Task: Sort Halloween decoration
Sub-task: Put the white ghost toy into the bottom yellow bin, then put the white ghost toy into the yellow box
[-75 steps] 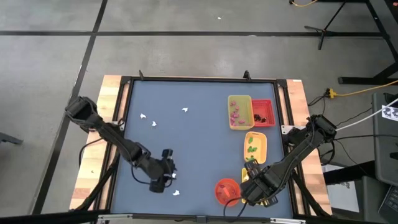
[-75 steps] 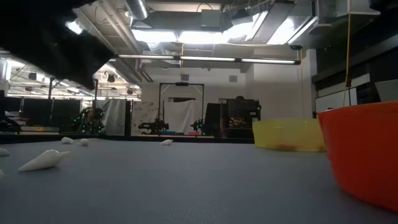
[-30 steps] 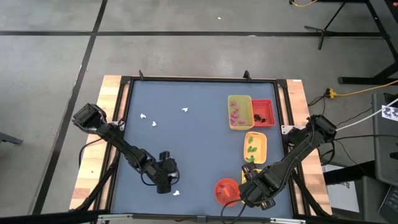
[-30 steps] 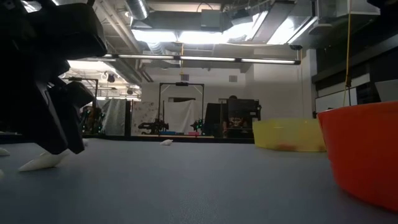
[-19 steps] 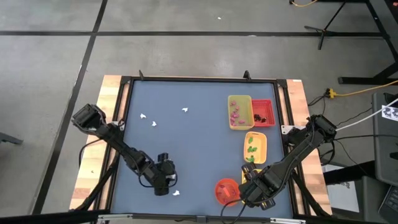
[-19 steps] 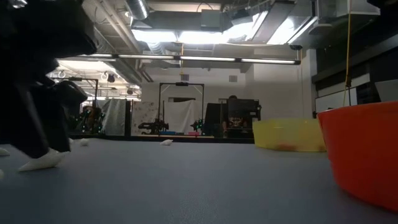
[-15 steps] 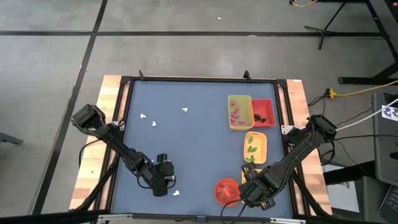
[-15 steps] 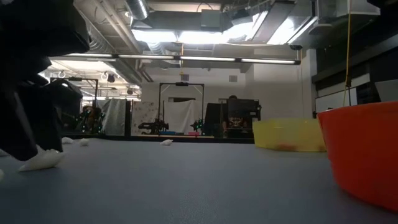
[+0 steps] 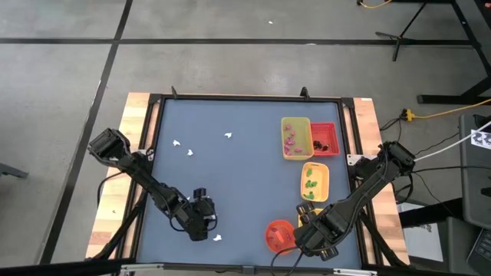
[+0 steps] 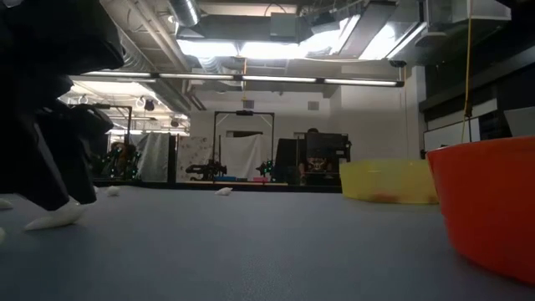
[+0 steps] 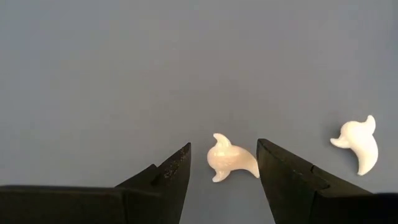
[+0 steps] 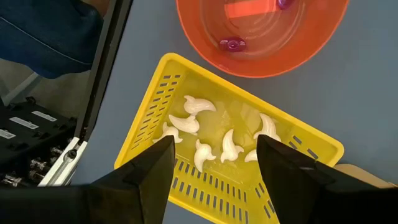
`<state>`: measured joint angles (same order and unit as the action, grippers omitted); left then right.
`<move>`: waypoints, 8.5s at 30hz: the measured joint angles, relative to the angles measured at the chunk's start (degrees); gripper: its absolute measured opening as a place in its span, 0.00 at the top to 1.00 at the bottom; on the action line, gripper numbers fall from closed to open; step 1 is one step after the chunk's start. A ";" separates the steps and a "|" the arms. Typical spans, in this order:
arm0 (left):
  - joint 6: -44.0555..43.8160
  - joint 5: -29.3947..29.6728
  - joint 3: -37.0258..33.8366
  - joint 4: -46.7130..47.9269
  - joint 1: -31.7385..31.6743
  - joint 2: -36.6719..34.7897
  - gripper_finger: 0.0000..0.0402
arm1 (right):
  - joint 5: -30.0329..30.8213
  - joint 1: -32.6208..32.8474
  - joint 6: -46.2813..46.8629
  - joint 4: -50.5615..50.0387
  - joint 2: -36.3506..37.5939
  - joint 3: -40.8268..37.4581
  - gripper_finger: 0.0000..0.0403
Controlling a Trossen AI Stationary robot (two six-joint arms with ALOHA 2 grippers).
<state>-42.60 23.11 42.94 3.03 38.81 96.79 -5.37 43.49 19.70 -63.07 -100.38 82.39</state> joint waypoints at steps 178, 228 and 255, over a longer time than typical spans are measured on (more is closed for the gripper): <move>-0.26 -24.77 21.86 36.70 -6.20 2.32 0.68 | 0.39 0.02 -0.01 0.02 0.00 0.02 0.44; 0.71 -8.68 20.90 33.27 2.20 11.24 0.71 | 0.65 0.01 -0.01 0.11 0.00 0.02 0.44; 0.75 -9.67 20.44 33.55 1.47 7.97 0.89 | 0.35 0.02 -0.04 -6.32 0.00 0.02 0.44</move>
<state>-41.85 13.45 63.37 36.58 40.28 104.77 -5.02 43.51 19.66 -69.38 -100.38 82.41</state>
